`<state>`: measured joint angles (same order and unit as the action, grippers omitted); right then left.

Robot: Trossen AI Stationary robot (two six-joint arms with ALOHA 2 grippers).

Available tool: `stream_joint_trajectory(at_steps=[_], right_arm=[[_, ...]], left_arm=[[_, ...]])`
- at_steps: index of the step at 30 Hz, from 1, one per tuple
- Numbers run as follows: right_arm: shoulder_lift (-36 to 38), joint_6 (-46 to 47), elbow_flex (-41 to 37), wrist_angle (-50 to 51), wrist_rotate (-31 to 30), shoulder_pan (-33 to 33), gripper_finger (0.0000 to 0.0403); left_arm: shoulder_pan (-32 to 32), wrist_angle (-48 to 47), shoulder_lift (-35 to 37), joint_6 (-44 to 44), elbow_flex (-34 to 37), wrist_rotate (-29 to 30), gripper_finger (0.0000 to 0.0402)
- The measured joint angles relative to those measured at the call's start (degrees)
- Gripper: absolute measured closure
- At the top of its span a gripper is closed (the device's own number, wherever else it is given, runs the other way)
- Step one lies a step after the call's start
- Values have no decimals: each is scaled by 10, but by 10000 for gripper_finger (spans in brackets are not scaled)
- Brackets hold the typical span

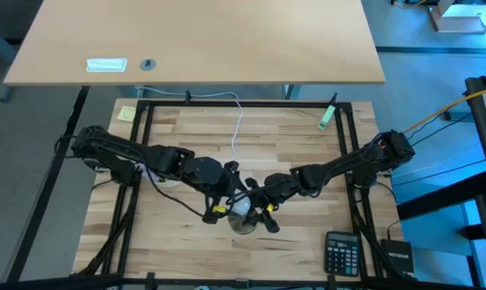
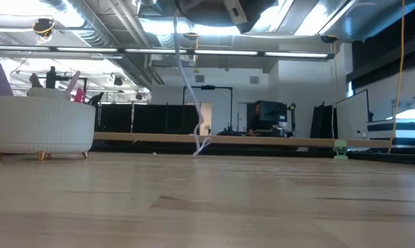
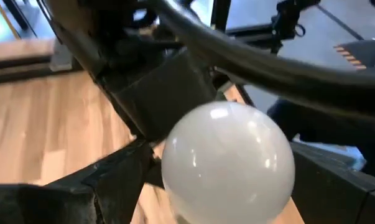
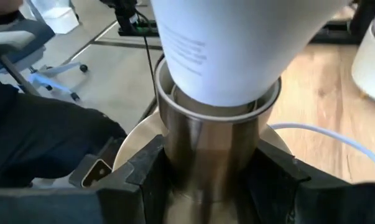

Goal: Screw lightbulb
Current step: Insert the lightbulb into the lamp

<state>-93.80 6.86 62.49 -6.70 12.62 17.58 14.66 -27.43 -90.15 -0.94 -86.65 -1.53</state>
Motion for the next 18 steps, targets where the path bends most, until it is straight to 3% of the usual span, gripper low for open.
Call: stream_joint_trajectory(at_steps=[3, 12, 18], right_arm=[[17, -13, -1, 0, -6, 1, 223], [68, -56, -1, 99, -119, -1, 223], [86, -60, -2, 140, -125, -17, 223]], left_arm=[[-2, 32, 2, 15, 0, 5, 66], [-16, 62, 7, 45, -2, 25, 66], [-35, 96, 8, 47, -2, 44, 66]])
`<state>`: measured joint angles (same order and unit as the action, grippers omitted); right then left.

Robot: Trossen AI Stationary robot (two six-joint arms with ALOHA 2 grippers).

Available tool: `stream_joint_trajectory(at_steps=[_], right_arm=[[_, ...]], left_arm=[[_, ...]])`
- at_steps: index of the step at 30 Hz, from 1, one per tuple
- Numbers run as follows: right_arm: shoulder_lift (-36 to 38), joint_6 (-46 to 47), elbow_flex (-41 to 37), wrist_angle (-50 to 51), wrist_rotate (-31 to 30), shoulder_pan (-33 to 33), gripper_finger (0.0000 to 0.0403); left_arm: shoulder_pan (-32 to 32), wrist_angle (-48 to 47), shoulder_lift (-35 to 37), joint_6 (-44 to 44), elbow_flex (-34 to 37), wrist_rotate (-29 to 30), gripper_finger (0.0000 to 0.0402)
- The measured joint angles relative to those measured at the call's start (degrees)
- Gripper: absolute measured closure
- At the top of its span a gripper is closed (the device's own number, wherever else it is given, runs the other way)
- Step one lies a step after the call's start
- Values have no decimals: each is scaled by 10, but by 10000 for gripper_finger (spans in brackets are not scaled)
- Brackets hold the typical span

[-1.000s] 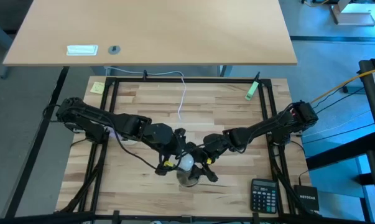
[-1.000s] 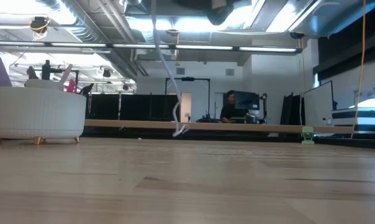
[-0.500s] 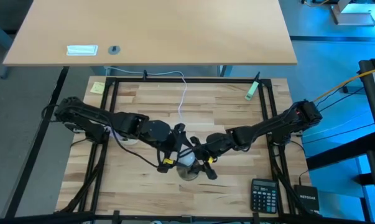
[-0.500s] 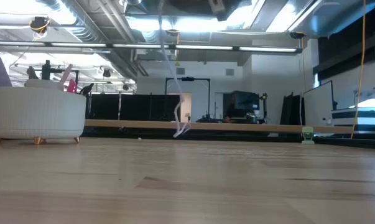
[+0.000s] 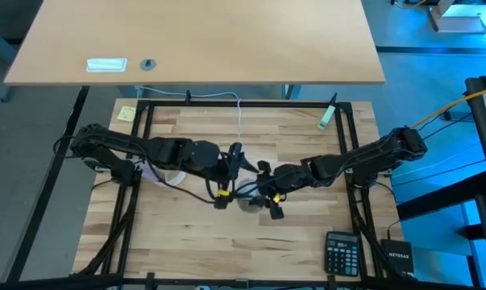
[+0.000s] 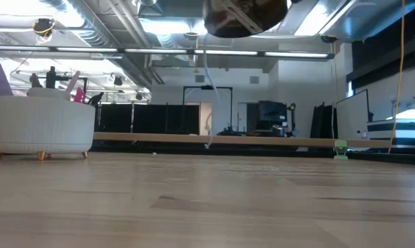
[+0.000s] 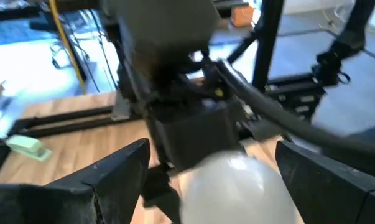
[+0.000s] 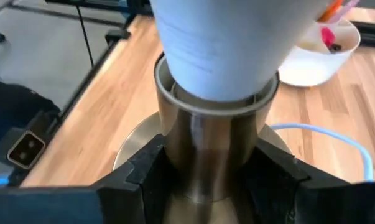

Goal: Screw lightbulb
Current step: Insert the lightbulb into the lamp

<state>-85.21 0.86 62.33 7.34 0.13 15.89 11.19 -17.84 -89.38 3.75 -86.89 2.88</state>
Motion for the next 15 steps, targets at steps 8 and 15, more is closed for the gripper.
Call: stream_joint_trajectory(at_steps=[8, 15], right_arm=[[17, -28, -2, 58, -24, -24, 223], [35, -33, -46, 54, -1, -48, 223]], left_arm=[[-13, 72, 2, 35, -1, 99, 66], [-12, -43, 21, 8, 0, 221, 66]])
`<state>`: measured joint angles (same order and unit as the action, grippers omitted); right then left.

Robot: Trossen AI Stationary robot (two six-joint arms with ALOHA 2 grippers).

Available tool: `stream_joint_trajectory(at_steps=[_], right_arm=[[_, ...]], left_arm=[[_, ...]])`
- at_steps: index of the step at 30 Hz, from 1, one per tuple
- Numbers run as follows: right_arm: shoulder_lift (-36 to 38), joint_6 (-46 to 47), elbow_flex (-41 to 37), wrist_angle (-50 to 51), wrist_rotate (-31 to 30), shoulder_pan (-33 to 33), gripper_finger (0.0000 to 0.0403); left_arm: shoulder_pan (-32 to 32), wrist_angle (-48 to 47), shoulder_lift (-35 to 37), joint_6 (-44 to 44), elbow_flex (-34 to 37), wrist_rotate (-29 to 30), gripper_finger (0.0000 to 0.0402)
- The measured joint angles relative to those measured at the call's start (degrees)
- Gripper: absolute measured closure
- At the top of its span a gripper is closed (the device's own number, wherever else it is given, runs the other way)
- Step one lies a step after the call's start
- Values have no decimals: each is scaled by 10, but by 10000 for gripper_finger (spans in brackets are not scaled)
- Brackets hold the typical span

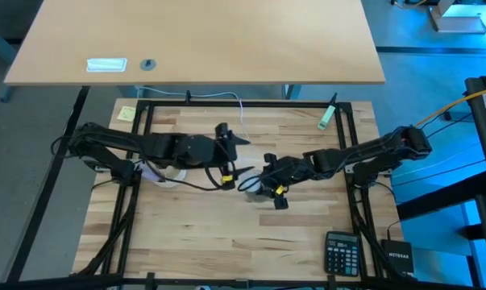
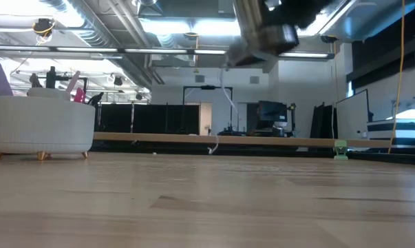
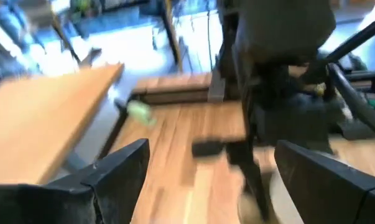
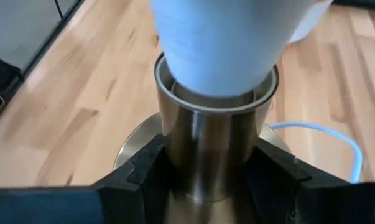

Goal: Screw lightbulb
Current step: Insert the lightbulb into the lamp

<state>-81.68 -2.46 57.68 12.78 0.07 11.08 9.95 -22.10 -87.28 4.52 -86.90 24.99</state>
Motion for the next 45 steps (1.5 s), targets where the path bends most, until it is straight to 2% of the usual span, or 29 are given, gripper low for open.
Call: stream_joint_trajectory(at_steps=[3, 7, 11, 16, 21, 28, 36, 45], right_arm=[[17, 5, -68, -73, 10, -16, 223], [28, 24, -169, -233, 10, -38, 223], [17, 31, -252, -369, 4, -48, 223], [-23, 6, -312, -454, -50, -48, 223], [-89, 6, -325, -547, -51, -48, 223], [-189, 8, -325, -668, -46, -47, 223], [-257, 9, -301, -678, -34, -47, 222], [-268, 11, -287, -670, -30, -47, 157]], left_arm=[[-3, -29, 18, -50, 27, 4, 66], [1, 3, 28, -101, 106, 5, 66], [2, 99, 21, -130, 190, -7, 66], [8, 214, -11, -140, 282, -39, 66], [3, 319, -64, -179, 330, -61, 66], [-8, 377, -149, -191, 333, -87, 66], [-19, 393, -176, -203, 334, -93, 66], [-19, 385, -175, -202, 333, -94, 66]])
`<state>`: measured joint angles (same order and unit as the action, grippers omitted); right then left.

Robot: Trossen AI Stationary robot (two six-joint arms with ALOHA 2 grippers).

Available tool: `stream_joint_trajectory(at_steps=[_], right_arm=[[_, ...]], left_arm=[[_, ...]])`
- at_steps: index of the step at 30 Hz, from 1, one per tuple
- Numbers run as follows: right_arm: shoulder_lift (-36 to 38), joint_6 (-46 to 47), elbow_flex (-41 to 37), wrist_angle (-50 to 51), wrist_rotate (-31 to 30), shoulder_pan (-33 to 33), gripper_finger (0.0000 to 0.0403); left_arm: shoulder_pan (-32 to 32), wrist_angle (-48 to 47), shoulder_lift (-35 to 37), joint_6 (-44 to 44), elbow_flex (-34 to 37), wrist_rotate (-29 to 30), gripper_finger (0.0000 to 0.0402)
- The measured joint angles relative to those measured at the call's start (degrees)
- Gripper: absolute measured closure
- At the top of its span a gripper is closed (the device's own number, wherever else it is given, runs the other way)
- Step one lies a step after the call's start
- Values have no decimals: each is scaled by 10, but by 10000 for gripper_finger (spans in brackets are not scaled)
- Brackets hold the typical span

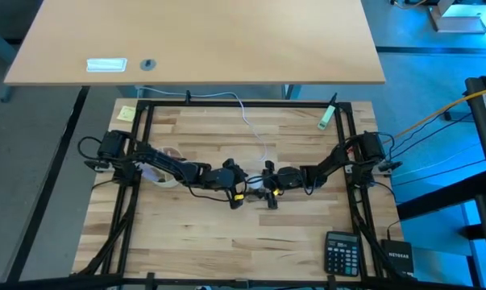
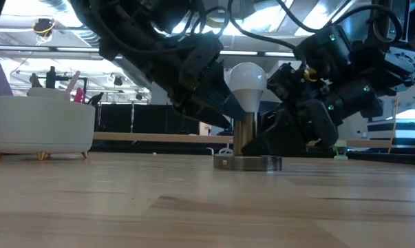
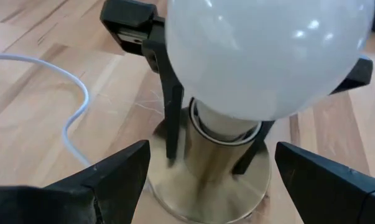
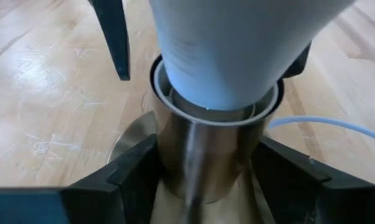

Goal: Screw lightbulb
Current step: Insert the lightbulb into the lamp, then remove the lightbulb from the lamp

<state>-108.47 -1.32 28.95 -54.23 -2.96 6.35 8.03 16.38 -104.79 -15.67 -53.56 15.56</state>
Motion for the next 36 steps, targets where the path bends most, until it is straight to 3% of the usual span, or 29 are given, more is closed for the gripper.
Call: stream_joint_trajectory(at_steps=[6, 13, 18, 27, 36], right_arm=[[12, -5, -1, 12, 10, 0, 138], [85, -22, -2, 92, 21, 0, 123], [107, -22, -1, 123, 21, 0, 121], [214, -21, -2, 295, 21, 0, 121], [332, -20, -1, 417, 5, 0, 120]], left_arm=[[0, 1, 0, -10, 4, -23, 66], [-8, 125, 0, -17, 65, -13, 66], [-15, 155, -31, -8, 69, -10, 66], [-5, 206, -116, 28, -1, -15, 66], [-13, 184, -124, 23, -18, -13, 67]])
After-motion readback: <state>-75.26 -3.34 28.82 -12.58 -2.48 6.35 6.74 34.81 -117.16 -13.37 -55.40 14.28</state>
